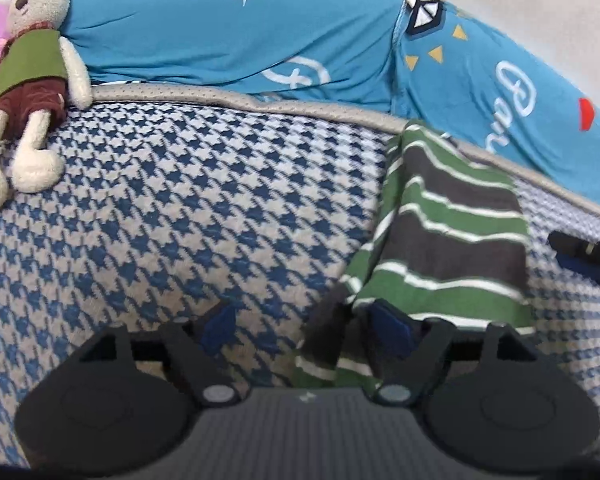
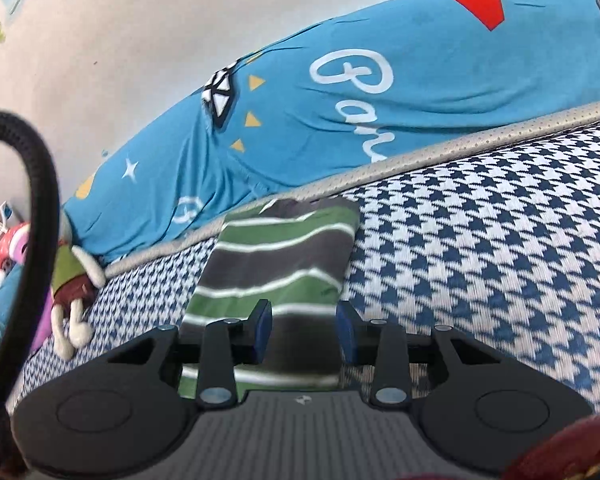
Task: Fold clothes
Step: 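Open the left gripper while the right gripper closes on the strip's end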
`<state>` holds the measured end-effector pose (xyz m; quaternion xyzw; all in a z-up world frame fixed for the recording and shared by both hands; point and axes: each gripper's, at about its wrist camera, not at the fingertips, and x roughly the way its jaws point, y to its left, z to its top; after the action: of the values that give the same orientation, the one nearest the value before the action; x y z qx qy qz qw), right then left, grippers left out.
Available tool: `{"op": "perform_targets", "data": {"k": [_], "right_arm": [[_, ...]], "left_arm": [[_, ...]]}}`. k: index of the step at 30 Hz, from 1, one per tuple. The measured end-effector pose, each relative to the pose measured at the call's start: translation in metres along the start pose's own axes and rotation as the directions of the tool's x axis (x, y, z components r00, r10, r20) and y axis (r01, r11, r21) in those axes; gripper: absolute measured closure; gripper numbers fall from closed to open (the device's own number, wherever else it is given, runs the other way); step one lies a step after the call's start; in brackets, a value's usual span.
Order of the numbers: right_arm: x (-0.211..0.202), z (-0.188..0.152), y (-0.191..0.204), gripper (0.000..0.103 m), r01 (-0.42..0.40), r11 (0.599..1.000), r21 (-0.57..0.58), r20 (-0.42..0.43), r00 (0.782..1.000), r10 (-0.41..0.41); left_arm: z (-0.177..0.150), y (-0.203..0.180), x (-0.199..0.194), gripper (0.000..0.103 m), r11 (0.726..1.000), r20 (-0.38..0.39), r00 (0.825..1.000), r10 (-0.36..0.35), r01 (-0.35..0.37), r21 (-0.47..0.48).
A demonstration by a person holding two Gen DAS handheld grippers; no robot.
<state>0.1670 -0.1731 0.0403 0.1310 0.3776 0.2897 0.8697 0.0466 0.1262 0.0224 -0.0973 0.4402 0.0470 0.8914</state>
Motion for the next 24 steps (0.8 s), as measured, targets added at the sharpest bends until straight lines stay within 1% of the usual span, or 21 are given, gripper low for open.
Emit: {"op": "perform_targets", "data": {"k": [2,4,10,12,13,14,20,24], "right_arm": [[0.005,0.005,-0.002,0.067,-0.014,1.000,0.001,0.005,1.000,0.014],[0.012,0.010,-0.004,0.067,-0.014,1.000,-0.003,0.008,1.000,0.014],[0.033,0.023,-0.011,0.066,-0.013,1.000,0.008,0.002,1.000,0.013],[0.040,0.026,-0.017,0.061,-0.009,1.000,0.020,-0.003,1.000,0.009],[0.043,0.027,-0.019,0.057,-0.008,1.000,0.027,-0.006,1.000,0.008],[0.046,0.028,-0.022,0.056,-0.013,0.999,0.037,-0.007,1.000,0.013],[0.063,0.033,-0.039,0.056,-0.043,0.995,0.093,-0.010,0.999,0.044],[0.071,0.038,-0.039,0.056,-0.074,0.995,0.074,-0.003,0.997,0.074]], "left_arm": [[-0.001,-0.001,0.003,0.016,0.999,-0.009,0.999,0.032,-0.032,0.005],[-0.002,-0.001,0.004,0.014,0.999,-0.013,0.999,0.044,-0.044,0.006],[-0.003,-0.004,0.005,0.013,0.998,-0.019,0.998,0.064,-0.064,0.011],[-0.002,-0.004,0.006,0.013,0.998,-0.022,0.998,0.066,-0.065,0.009],[-0.002,-0.004,0.005,0.013,0.998,-0.023,0.998,0.065,-0.065,0.007],[-0.003,-0.004,0.005,0.013,0.998,-0.024,0.998,0.064,-0.064,0.006],[-0.003,-0.004,0.006,0.013,0.998,-0.024,0.998,0.061,-0.060,0.010],[-0.005,-0.004,0.006,0.011,0.998,-0.025,0.998,0.060,-0.060,0.019]]}}
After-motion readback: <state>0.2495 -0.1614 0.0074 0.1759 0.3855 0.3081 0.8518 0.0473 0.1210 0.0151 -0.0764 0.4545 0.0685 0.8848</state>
